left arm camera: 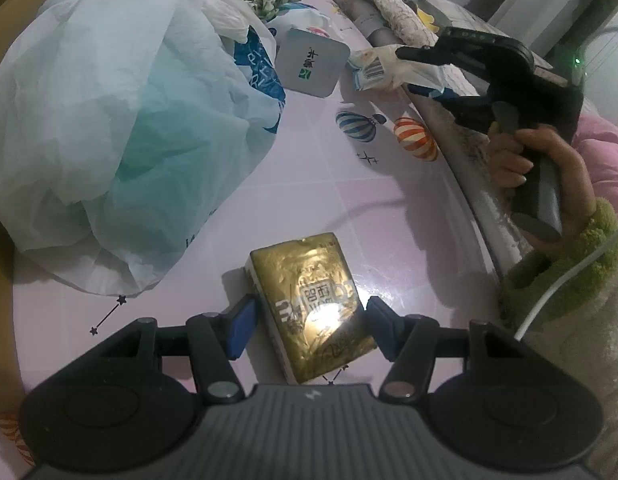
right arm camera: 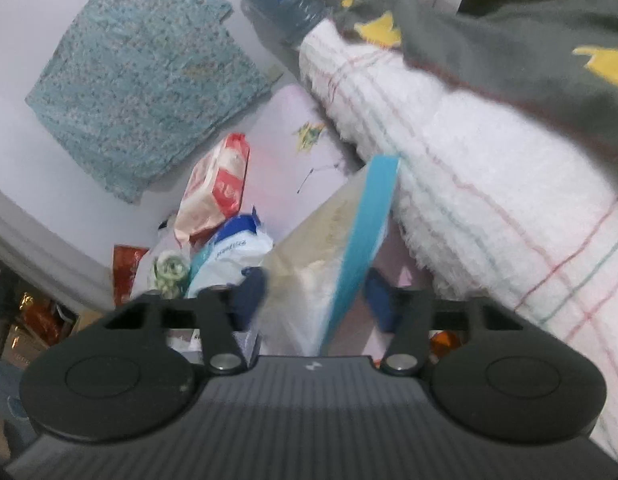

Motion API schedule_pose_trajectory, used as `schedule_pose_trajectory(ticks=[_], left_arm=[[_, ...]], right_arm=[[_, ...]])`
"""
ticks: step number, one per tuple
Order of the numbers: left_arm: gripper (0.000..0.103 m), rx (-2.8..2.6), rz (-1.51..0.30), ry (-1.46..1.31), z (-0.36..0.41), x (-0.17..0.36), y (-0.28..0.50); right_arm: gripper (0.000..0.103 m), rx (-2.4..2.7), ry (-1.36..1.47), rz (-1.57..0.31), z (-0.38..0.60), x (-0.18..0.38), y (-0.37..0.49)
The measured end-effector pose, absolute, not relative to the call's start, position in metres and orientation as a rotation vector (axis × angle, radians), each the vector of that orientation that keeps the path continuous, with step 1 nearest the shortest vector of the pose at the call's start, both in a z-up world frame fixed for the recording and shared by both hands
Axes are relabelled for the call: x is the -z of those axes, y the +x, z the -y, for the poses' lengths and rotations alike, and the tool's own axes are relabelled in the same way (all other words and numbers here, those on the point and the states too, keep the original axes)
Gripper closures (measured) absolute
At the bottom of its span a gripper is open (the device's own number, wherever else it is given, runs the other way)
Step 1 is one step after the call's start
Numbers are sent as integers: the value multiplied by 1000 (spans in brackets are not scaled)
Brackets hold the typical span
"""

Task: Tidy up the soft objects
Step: 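Grasp the gold tissue pack with the left gripper while the right grasps the clear blue-edged bag, then carry both items over the box and open the left gripper to drop the gold pack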

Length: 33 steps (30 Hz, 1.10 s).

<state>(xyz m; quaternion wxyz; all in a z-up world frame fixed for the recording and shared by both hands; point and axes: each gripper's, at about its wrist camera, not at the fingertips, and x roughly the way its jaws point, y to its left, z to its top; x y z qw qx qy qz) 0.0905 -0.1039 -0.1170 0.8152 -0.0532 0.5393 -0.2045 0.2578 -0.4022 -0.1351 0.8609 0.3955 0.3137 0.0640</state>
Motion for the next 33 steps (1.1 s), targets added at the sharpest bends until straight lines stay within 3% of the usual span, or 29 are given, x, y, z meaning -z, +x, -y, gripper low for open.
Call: schedule_pose_trajectory(ticks=[3,16,25,33], left_arm=[[45,429,-1146,-114,104,117,89],[47,492,-1099,-150,98,95,73],[47,557,-911,-221,50,15,30],[47,372,-689,-215,-45,-58,-5]], right_arm=[[70,-160,853,-644,404,133,246],[72,-314,948,-555,436,96,125],[72,-483,904,-483,412,24,55],[71,-785,836,-504,312,-34,84]])
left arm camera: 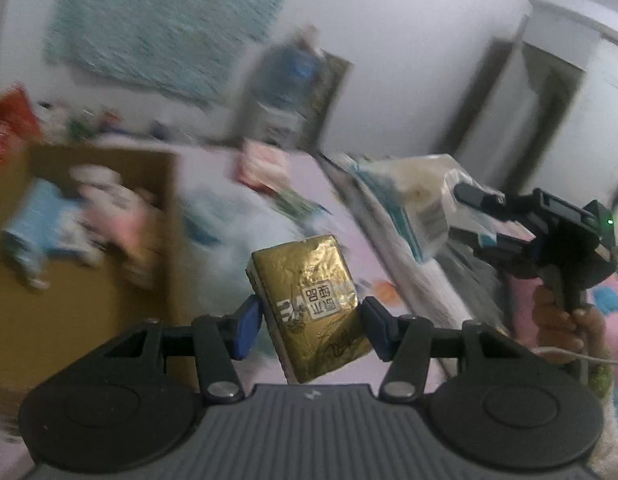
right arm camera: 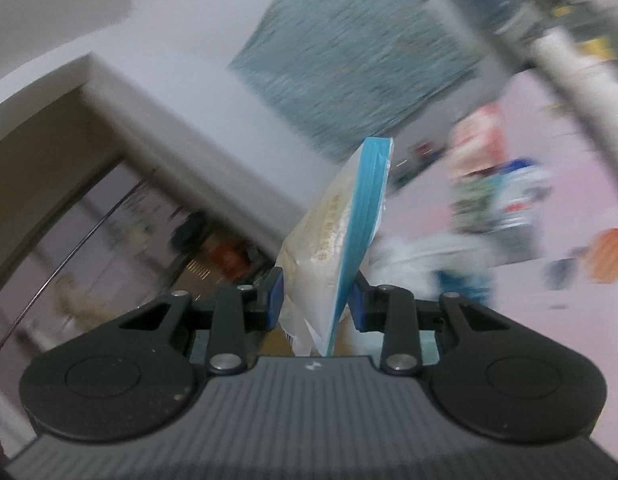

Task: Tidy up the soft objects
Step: 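Carry both items over the box and open the left gripper to drop the gold pack, then lower the clear blue-edged bag into the box and open the right gripper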

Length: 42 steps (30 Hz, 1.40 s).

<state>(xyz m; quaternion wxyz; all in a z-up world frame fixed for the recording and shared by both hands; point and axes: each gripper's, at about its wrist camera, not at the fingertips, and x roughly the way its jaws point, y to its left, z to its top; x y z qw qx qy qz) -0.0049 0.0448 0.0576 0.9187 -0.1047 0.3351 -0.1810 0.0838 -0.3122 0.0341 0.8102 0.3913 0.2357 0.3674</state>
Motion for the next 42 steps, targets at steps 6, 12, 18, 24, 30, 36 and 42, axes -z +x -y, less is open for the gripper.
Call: schedule_pose_trajectory(ticks=[6,12,18,24,30,36,42], left_arm=[[47,158,-698,-162,-117,-62,10],[47,-33,-835,-12,-171,-27,65],[47,-95,-993,34,-216,16,113],[46,-89,-1038,101,-218,35,131],[46,-116,-1057,199,-211,53,154],[44,-123,-1088,226,-210,58,167],[42,-133,-1112,243,-207,57,169]], right_arm=[[71,-941,716,-627,204,-60,131],[71,-973,491,-751,87,-62,164],[71,-916,263,-906,-8,-39,190],[71,-925,174,-1100,-60,-13,225],[70,-986,192,-1232,-88,6,251],[70,-946,142,-1234,-104,24,272],[69,-905,155,-1272,-107,41,281]])
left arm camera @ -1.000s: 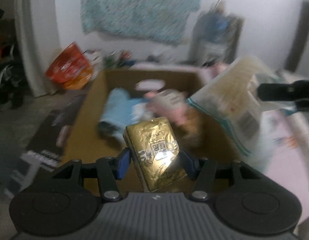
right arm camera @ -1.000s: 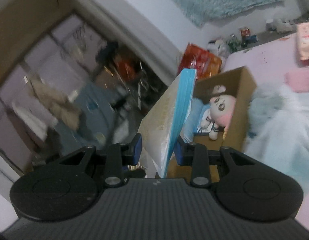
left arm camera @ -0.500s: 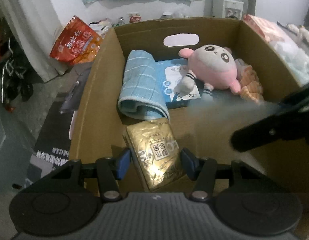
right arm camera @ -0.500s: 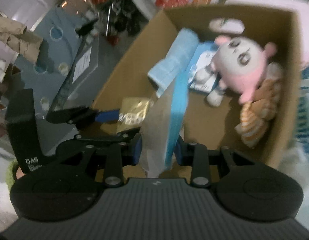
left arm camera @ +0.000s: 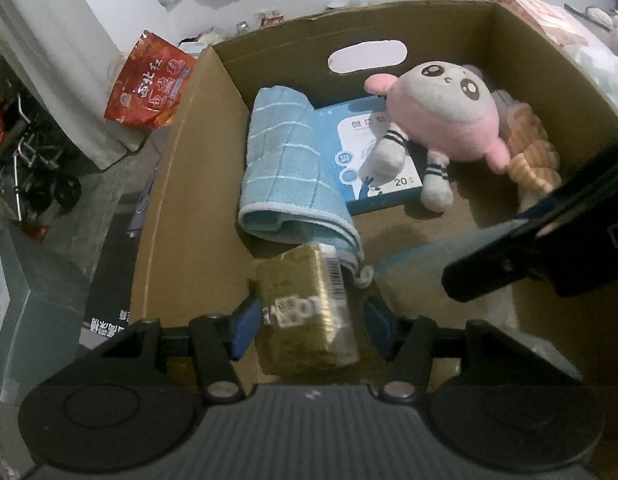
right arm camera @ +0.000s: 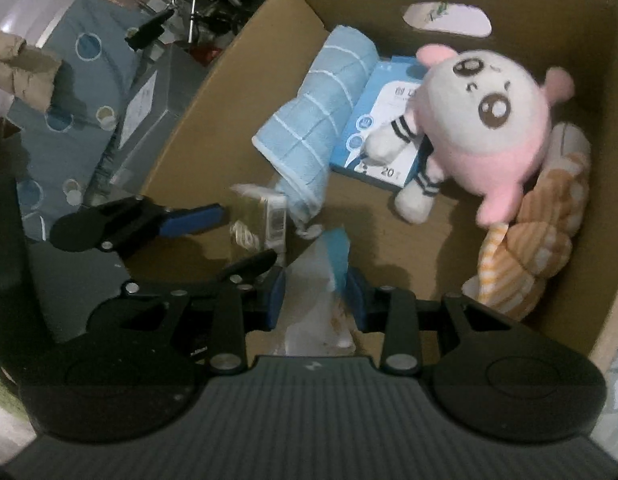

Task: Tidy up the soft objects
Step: 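Lower the clear blue-edged bag into the box and open the right gripper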

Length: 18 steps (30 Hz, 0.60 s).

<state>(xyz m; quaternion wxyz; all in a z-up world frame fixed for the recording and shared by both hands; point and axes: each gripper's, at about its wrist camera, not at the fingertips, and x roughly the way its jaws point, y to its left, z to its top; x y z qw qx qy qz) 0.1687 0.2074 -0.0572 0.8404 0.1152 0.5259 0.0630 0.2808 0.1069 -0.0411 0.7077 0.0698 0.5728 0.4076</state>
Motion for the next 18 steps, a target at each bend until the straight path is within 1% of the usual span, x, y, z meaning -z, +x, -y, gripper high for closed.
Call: schedule_pose_trajectory(ticks=[1,2,3,6,7,9,11,16,17,18], left_arm=[[41,-136,-1109,238,-208,56,168],[35,-143,-1103,234,-208,54,167],[31,-152,-1090,234,-208,51,166],[31,-157,-1059,229,-211,40,158],[31,-156,-1052,218,-213,36,155],[31,-152,-1031,193,-217,27,148],[31,-150,-1007,177,-221,18,139],[31,-148,-981,113,-235,5,124],[31,-143,-982,90,-238,4,123],[31,-138,-981,66,-241,2,121]], right_arm=[[69,-901,164,-1282,-105,41,281],[68,-894,167,-1289,-105,42,281],[63,-887,171,-1295,-104,43,281],[51,-877,183,-1302,-99,40,279],[49,-878,185,-1301,-97,38,277],[39,-881,183,-1295,-95,36,274],[36,-896,171,-1297,-95,33,270],[34,-896,90,-1350,-107,41,260],[37,-899,71,-1368,-111,46,258],[47,-902,57,-1377,-113,50,256]])
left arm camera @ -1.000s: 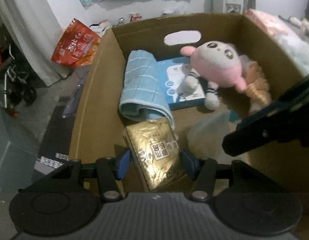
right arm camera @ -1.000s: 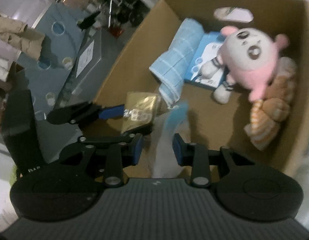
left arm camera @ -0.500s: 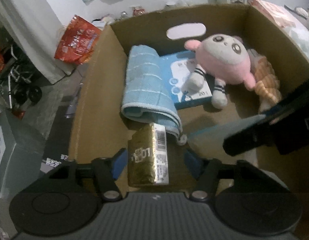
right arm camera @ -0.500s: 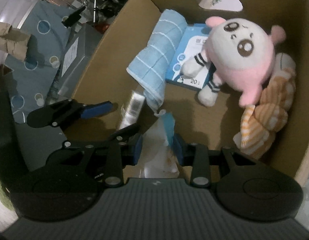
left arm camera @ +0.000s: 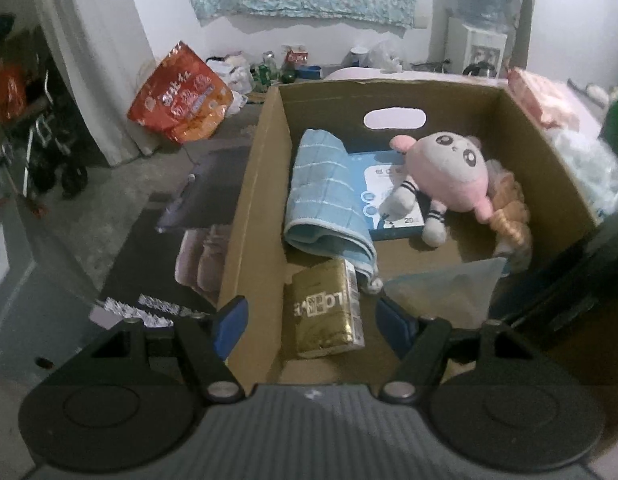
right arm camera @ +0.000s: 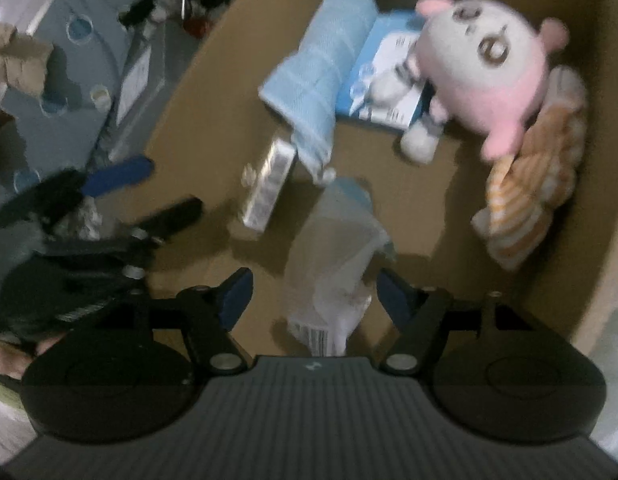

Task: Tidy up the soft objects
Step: 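Lower the clear blue-edged bag into the box and open the right gripper, then withdraw both tools from the box back toward the bed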

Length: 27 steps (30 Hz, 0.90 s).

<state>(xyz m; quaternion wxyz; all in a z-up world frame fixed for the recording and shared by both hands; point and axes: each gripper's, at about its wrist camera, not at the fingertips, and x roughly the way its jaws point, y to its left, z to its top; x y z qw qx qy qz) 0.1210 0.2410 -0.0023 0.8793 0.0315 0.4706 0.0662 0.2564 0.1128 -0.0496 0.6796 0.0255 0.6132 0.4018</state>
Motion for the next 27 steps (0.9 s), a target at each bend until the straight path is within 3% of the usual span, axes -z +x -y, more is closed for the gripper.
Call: schedule_pose_trajectory(ticks=[2,5,19,22,24,27], left_arm=[[31,-135,-980,31,-245,1,119],[31,-139,-978,-8,-248,0,117],[31,-166,-1018,-42,-245,11,120],[30,-167,-1027,-40,-243,13,120],[30,-166,-1028,-35,-240,12,119],[27,-169,-1026,-31,-237,11,118]], right_arm=[[61,-894,14,-1389,-119,59,252],[70,-883,37,-1368,-123,67,252],[71,-843,216,-1271,-117,65,271],[67,-855,260,-1315,-112,69,275],[42,-853,289,-1344,-109,72,276],[31,-856,309,-1314,-101,67,276]])
